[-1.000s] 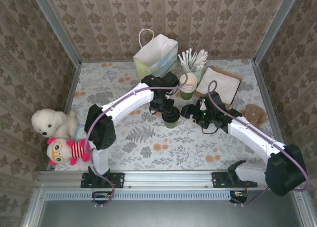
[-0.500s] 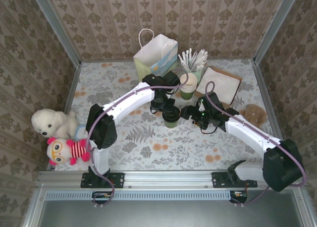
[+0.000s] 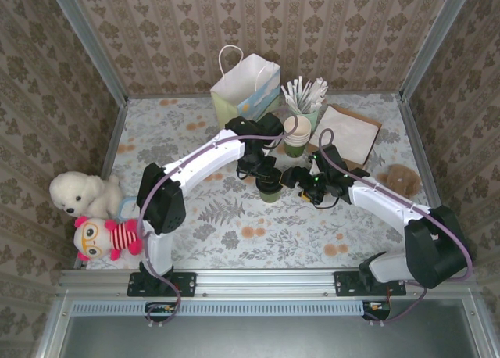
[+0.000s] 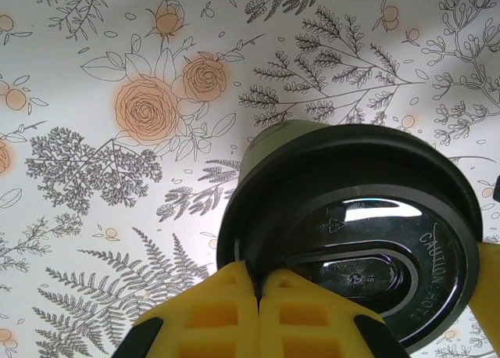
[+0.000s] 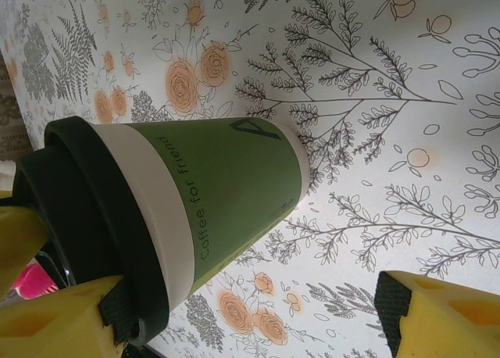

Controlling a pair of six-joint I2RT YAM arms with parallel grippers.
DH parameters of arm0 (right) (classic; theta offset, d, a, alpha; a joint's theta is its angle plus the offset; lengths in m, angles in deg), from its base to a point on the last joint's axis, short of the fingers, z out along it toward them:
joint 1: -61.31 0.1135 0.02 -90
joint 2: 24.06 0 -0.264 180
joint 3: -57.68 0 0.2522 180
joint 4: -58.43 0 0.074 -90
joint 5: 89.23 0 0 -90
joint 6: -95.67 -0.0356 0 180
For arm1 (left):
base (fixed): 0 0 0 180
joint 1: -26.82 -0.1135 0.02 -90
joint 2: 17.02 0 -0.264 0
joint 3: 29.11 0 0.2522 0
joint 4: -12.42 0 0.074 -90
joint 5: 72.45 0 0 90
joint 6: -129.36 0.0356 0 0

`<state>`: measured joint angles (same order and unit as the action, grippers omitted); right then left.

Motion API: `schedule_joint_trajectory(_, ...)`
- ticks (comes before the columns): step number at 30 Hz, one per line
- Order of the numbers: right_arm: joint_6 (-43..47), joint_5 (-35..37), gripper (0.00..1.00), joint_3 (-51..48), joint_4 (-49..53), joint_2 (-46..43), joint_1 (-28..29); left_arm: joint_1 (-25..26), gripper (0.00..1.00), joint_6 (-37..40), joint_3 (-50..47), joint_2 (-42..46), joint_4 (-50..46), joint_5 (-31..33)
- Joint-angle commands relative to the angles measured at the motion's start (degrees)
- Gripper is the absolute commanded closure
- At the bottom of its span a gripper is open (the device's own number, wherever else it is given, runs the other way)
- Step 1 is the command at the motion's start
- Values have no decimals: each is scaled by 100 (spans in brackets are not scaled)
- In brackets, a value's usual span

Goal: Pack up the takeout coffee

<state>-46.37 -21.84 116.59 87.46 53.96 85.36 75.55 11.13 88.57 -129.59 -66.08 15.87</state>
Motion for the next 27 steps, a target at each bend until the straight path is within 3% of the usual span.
schedule_joint_trajectory(1,-137,20,17,-102,-106,73,-2,85,100,164,-99,-212,-161,-105)
schedule_joint_trajectory(15,-193,346,14,-391,45,126,-4,101,100,254,-229,-379,-70,-436)
schedule_joint_trajectory(27,-451,653,13,-1281,-258,636,5,94,100,77,-2691,-416,1076,-760)
